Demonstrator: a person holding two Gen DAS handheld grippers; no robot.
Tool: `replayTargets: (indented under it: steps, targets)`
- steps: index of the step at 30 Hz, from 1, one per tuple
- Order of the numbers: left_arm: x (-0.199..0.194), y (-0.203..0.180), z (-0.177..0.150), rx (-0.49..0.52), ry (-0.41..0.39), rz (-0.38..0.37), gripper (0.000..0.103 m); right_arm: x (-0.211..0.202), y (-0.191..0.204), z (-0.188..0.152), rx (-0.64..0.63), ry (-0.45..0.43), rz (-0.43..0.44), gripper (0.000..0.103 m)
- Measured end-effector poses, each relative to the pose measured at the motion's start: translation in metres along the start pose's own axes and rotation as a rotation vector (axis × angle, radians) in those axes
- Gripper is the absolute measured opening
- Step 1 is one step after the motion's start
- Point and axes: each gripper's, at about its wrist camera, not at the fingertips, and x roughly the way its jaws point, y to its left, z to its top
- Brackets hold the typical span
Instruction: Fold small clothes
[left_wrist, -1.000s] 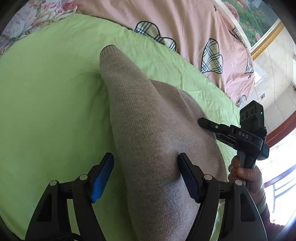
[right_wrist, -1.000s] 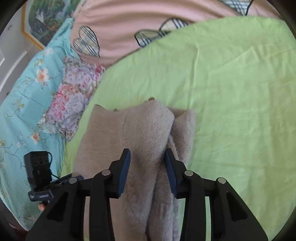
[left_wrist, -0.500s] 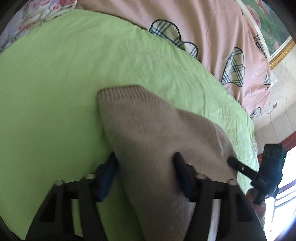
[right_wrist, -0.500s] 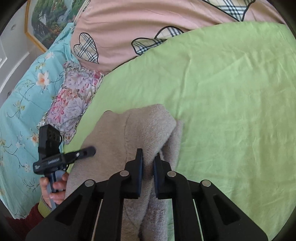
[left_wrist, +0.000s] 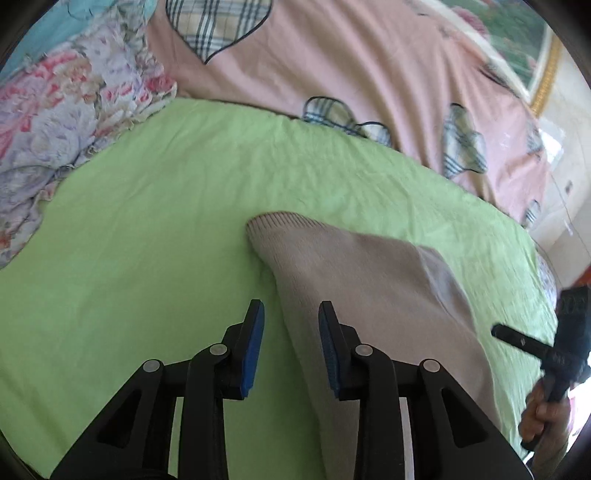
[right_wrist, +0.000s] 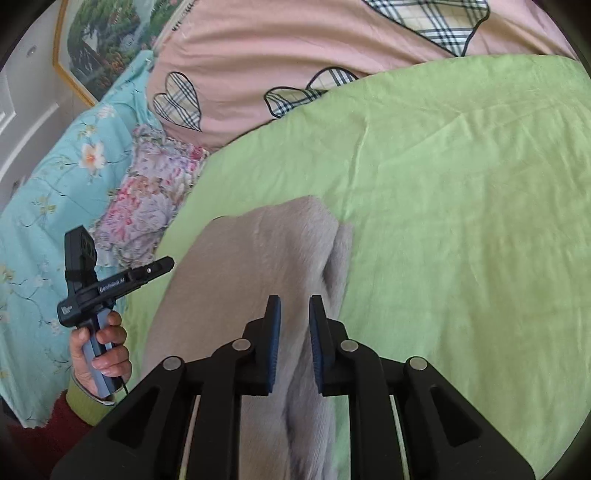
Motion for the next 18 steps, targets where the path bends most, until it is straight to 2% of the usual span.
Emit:
replayTargets:
  steps: [2,5,6,7,9,12,14,18]
  targets:
    - [-0.03,-0.012,-0.032,0.049,-0.011,-0.025,0.043,-0.013,0.004,-0.015,0.007,0.001,0.016,0.019]
    - [-0.059,-0.032,-0.073,0.128,-0.012,-0.045,0.047,-0.022,0.01,-0.037,0.018,0.019,0.04,0.022]
    - [-0.069,-0.039,-0.091,0.16,-0.01,-0.052,0.05,-0.022,0.012,-0.045,0.014,0.031,0.035,0.028]
    - [-0.076,-0.044,-0.104,0.178,-0.01,-0.054,0.053,-0.021,0.014,-0.052,0.008,0.042,0.026,0.04]
    - [-0.088,-0.052,-0.133,0.22,-0.004,-0.056,0.059,-0.02,0.015,-0.065,0.003,0.049,0.014,0.048]
    - [-0.09,-0.059,-0.163,0.262,0.01,-0.042,0.06,-0.018,0.013,-0.079,0.02,0.058,0.027,0.048]
    - [-0.082,-0.063,-0.177,0.285,0.029,-0.008,0.06,-0.016,0.012,-0.086,0.024,0.065,0.028,0.048]
    - [-0.064,-0.066,-0.182,0.281,0.017,0.075,0.06,-0.01,0.016,-0.089,0.018,0.065,0.022,0.047]
